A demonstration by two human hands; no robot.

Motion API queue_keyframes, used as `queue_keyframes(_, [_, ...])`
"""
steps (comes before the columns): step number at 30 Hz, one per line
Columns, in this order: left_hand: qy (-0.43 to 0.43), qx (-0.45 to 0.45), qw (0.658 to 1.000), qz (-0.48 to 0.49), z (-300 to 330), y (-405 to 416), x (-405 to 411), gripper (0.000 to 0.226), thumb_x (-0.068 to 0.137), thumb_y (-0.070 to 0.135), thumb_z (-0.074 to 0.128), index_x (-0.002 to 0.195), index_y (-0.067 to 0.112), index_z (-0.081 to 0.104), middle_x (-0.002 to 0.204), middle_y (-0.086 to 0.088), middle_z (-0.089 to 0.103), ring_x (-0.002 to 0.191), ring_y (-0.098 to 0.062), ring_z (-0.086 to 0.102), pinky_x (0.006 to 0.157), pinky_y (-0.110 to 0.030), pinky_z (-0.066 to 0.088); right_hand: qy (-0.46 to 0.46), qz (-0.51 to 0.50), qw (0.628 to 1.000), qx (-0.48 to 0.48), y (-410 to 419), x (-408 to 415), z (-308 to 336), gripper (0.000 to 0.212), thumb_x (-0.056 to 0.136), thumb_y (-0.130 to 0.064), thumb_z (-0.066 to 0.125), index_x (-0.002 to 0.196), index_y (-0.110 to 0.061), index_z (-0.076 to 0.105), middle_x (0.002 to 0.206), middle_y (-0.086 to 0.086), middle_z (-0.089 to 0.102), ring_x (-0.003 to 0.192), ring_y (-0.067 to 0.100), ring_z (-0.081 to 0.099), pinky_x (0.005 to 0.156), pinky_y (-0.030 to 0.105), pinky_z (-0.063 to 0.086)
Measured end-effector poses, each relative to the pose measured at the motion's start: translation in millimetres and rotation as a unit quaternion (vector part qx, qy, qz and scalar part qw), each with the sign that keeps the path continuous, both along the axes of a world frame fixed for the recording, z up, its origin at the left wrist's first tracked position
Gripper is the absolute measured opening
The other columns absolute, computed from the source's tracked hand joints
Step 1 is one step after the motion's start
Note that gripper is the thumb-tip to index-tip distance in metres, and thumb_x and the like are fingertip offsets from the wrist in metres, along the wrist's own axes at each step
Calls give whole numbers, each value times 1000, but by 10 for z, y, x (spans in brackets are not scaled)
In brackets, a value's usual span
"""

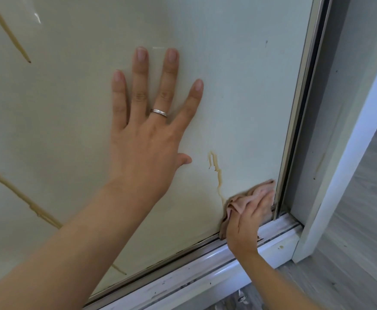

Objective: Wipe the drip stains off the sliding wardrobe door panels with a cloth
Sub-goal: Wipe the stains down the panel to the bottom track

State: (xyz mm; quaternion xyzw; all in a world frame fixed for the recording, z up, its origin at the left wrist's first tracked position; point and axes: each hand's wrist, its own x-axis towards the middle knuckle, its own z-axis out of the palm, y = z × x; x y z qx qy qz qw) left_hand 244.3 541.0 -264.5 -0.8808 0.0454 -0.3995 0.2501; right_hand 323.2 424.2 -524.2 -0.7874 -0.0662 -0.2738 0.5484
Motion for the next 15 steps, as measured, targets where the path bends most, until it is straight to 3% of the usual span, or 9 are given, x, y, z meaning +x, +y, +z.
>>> queue_keyframes(1, [2,-1,1000,-2,-1,-3,4,121,49,50,83,149,23,19,154,-20,8,136,-49,3,109,-53,-9,30,11,999,36,10,-45,-17,65,98,-51,18,146,-28,-20,152,13,-20,145,36,-14,117,60,-2])
queue_keyframes(3, [0,-4,1000,-3,-1,6,5,121,49,49,83,149,23,20,154,-20,8,136,-49,4,108,-53,-9,61,44,995,73,29,-115,73,65,90,-53,18,138,-32,-22,150,2,-27,145,24,-21,119,52,-7])
queue_keyframes(6, [-4,-7,1000,-3,-12,16,-2,121,49,50,83,149,24,19,155,-20,7,136,-50,4,109,-54,-8,2,30,997,70,14,-16,298,68,91,-51,20,140,-24,-19,151,0,-26,144,20,-23,117,35,-17])
queue_keyframes(8, [1,-7,1000,-6,-3,-3,-4,120,50,49,82,149,23,20,154,-21,8,136,-51,5,108,-55,-6,-15,-10,998,67,5,123,381,68,96,-54,19,143,-18,-14,152,5,-23,144,25,-21,117,40,-15])
queue_keyframes(11, [3,-10,1000,-9,7,-4,2,121,49,48,83,149,23,20,154,-22,10,136,-52,8,108,-56,-5,20,-15,995,99,143,11,365,68,96,-61,15,144,-22,-13,154,6,-21,145,30,-19,118,45,-11])
queue_keyframes(15, [0,-10,1000,-1,0,-7,-14,121,50,49,83,149,24,20,154,-21,9,136,-52,7,108,-56,-5,-5,58,997,56,326,-289,33,79,98,-28,40,151,-27,-18,152,-13,-36,145,23,-25,116,63,-3])
